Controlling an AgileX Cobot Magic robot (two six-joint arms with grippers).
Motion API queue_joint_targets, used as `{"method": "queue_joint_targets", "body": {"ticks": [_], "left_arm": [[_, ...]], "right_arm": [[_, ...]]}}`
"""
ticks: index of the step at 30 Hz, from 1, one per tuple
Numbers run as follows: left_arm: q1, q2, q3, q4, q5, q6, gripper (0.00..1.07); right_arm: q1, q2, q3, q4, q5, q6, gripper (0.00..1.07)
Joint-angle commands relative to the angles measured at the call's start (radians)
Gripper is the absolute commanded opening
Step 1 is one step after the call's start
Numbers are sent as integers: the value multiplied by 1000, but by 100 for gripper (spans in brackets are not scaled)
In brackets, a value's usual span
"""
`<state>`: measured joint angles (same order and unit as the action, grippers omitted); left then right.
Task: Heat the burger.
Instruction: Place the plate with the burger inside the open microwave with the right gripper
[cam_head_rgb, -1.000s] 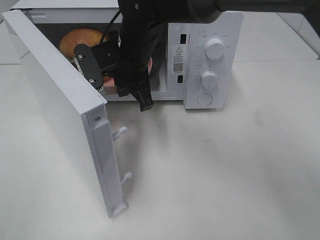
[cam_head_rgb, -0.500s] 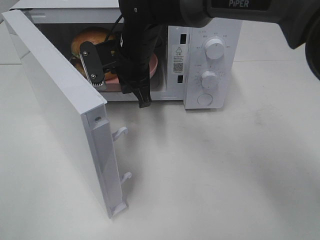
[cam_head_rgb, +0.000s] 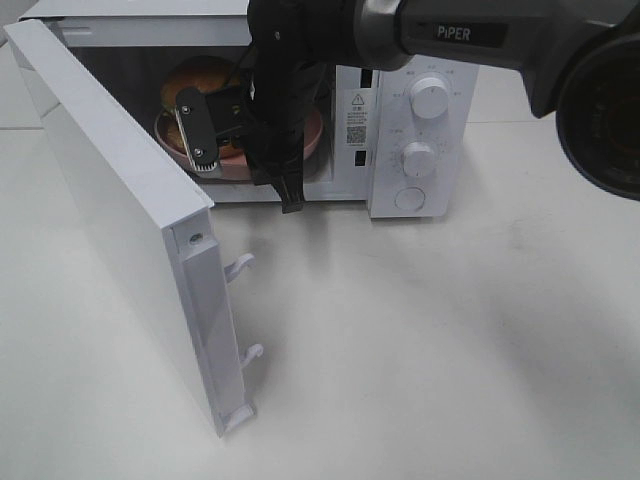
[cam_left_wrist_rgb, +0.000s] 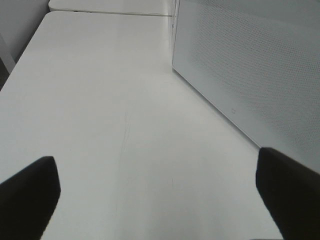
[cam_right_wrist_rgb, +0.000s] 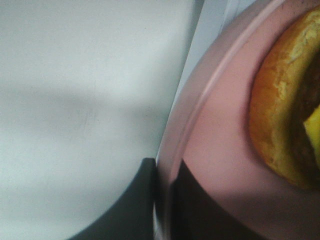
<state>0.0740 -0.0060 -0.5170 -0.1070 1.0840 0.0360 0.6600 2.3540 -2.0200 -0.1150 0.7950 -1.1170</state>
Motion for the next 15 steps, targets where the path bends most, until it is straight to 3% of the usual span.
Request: {"method": "queue_joint_targets", "body": {"ticks": [1,11,15], "left_arm": [[-5,-5,1,-5,-13,-1,100],[-5,-5,1,-5,-13,-1,100],[-5,-5,1,-5,-13,-1,100]], "right_arm": [[-9,-3,-21,-7,-53,5,0],[-9,9,-21,-7,-135,2,4],[-14,9,-21,4,-142,5,14]]}}
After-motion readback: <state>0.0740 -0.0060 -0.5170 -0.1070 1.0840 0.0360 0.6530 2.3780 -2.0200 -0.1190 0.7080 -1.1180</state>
